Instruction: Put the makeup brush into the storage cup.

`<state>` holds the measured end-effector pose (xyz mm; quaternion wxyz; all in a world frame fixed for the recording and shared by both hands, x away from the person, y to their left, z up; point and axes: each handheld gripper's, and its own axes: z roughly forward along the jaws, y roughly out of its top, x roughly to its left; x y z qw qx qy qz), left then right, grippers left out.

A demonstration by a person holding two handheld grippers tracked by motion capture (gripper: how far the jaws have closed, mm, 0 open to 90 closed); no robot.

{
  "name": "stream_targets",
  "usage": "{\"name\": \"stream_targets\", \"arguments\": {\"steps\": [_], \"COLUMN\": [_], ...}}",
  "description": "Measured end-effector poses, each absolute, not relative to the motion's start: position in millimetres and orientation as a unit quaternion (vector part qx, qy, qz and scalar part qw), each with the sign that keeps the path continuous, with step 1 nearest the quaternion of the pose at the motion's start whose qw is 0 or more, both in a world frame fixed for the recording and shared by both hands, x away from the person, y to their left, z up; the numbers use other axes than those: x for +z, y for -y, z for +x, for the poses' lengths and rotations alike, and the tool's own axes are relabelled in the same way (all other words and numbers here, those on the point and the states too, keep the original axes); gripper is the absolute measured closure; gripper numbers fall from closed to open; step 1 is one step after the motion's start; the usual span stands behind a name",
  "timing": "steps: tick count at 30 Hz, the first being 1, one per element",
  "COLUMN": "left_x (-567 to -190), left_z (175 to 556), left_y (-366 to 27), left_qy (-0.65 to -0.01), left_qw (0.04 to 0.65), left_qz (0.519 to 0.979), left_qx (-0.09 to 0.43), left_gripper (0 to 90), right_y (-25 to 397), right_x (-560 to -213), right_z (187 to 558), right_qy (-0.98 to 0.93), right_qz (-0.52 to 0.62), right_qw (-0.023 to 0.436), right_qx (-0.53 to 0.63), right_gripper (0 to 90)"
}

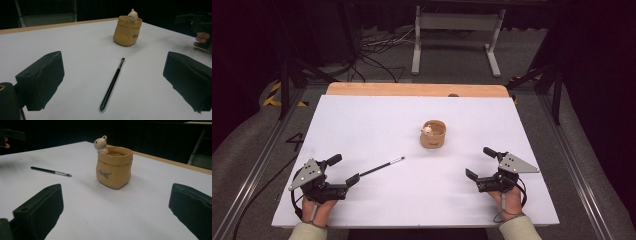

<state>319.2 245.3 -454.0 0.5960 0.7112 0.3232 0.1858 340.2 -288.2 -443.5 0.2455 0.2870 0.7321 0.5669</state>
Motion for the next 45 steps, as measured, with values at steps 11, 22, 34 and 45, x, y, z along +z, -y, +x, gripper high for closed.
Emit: {"name": "stream_targets", "arguments": {"steps": [11, 22, 34, 45], "left_x": [-448, -435, -419, -408], "left_z": [318, 327, 344, 359], "left_y": [-243, -236, -217, -202], "left_qy": [-0.312, -0.309, -0.29, -0.278], "left_qw": [0.599, 0.606, 0.602, 0.603], "left_qz": [0.712, 0.71, 0.723, 0.729], "left_qx": [0.193, 0.184, 0.175, 0.166], "left_gripper": [3.4, 3.2, 3.2, 3.1], "right_y": [287, 289, 290, 291], "right_x": [-443, -443, -443, -443], "right_z": [341, 342, 342, 343], "right_qy": [-0.73, -0.726, -0.724, -0.719], "right_qz": [0.281, 0.281, 0.284, 0.289], "right_qw": [0.244, 0.238, 0.233, 0.231], "right_qx": [0.573, 0.58, 0.583, 0.588], "right_gripper": [0.0, 0.0, 0.0, 0.0]}}
